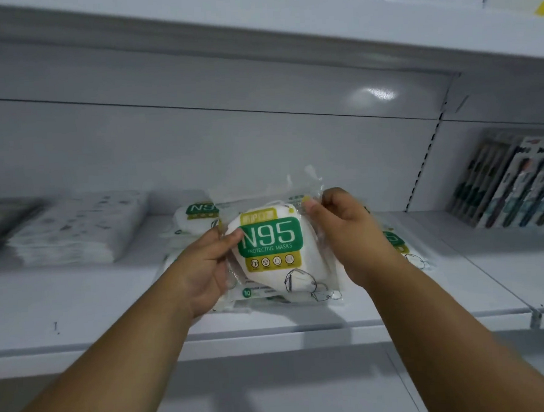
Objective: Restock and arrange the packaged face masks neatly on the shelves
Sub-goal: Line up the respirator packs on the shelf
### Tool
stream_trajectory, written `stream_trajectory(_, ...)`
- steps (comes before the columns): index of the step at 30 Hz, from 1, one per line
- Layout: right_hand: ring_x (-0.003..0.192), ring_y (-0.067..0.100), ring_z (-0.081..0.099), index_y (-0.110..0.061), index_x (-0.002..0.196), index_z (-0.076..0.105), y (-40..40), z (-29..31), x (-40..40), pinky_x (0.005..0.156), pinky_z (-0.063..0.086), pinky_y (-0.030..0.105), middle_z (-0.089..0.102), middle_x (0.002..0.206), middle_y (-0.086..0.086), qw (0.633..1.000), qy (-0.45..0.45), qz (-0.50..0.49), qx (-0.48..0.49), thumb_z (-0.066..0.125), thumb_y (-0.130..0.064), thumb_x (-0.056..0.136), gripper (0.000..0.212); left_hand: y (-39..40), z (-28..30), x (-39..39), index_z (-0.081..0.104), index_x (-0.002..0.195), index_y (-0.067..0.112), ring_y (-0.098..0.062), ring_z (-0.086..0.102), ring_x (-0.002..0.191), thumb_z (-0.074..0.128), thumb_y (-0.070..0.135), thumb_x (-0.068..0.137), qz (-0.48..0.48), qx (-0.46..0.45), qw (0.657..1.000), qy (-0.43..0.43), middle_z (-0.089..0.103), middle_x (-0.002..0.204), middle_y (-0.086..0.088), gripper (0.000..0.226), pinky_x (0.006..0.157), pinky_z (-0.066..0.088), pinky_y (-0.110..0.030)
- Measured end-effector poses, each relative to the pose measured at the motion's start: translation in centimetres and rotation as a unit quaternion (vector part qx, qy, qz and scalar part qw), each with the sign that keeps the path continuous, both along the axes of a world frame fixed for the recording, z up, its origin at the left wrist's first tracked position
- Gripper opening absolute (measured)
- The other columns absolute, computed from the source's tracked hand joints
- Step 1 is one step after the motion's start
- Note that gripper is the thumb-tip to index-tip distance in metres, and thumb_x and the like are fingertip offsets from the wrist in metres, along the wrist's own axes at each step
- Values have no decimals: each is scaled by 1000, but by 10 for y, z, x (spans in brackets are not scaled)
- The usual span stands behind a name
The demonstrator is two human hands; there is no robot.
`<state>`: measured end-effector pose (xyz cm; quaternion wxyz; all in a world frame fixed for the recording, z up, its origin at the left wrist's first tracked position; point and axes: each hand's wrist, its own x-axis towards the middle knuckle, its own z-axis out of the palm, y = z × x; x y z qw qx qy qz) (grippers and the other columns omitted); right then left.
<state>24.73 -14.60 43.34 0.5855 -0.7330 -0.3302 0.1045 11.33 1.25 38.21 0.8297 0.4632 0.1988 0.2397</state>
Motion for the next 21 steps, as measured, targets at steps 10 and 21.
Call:
stream_trajectory(10,63,26,47,13,87,58,14,24,-9,61,44,35,58,72,25,993,37,-77,76,59,-45,96,60,12,23,-11,69,107,7,-25,74,88,61,15,92,9,98,995,19,77,98,-13,19,76,59,-37)
stream_trajectory(21,91,20,73,-21,120,62,6,-23,3,72,56,34,74,110,4,991,119,55,-38,77,-45,80,49,29,33,17,70,96,6,-35,73,93,70,12,91,120,93,986,69,78,90,-12,8,92,55,-60)
